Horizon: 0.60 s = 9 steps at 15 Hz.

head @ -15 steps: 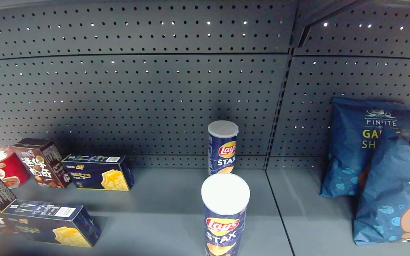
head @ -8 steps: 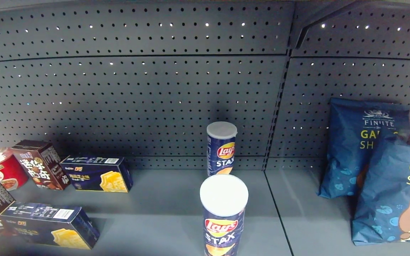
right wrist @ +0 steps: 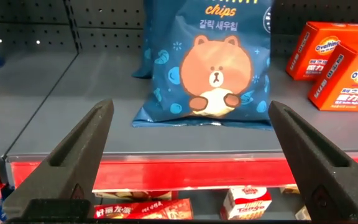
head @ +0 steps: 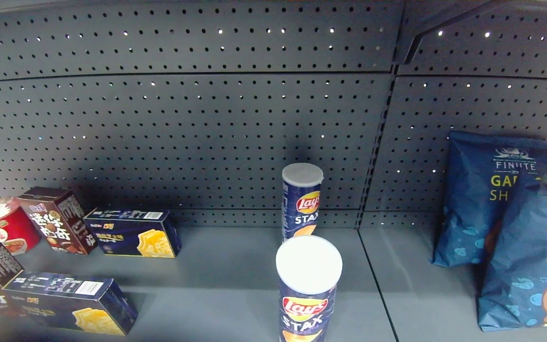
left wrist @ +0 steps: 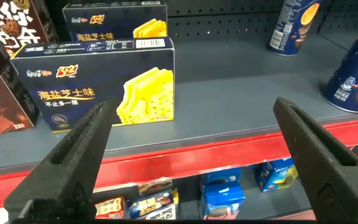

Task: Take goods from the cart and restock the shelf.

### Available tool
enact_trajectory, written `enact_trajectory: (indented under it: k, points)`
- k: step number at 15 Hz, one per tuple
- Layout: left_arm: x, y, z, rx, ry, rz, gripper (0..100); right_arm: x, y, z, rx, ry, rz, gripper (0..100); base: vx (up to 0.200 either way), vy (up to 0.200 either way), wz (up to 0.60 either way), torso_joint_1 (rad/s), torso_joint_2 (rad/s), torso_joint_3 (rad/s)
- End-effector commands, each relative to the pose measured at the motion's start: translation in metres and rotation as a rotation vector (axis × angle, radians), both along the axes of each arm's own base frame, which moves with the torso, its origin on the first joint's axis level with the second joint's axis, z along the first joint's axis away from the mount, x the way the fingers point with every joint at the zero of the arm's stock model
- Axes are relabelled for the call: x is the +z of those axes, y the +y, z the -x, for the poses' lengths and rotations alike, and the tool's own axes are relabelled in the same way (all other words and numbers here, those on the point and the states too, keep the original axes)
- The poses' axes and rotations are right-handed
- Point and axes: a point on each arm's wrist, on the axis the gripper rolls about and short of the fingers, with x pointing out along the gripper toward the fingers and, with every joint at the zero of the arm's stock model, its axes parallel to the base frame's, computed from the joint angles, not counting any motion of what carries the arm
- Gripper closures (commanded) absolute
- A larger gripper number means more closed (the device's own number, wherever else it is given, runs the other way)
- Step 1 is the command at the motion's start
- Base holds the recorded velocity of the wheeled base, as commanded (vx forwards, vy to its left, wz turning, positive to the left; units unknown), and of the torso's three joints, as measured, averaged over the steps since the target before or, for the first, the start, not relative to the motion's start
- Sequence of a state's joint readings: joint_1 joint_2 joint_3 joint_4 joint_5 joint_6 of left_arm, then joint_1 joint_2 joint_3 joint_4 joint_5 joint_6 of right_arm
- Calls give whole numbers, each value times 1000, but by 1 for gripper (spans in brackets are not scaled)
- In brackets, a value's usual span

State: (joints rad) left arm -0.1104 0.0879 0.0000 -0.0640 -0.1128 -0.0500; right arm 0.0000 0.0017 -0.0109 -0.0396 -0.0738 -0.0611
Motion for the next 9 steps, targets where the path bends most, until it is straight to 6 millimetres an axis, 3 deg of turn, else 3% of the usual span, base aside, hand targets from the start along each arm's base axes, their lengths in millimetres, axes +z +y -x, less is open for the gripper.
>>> enact_trajectory:
  k: [1,9]
  points:
    - [0,0,0,1,0,4,0,0,0,0,0,1,2,0,0,0,0,0,0,0]
    - [0,0,0,-1,1,-1,0,0,0,0,0,2,6,0,0,0,0,0,0,0]
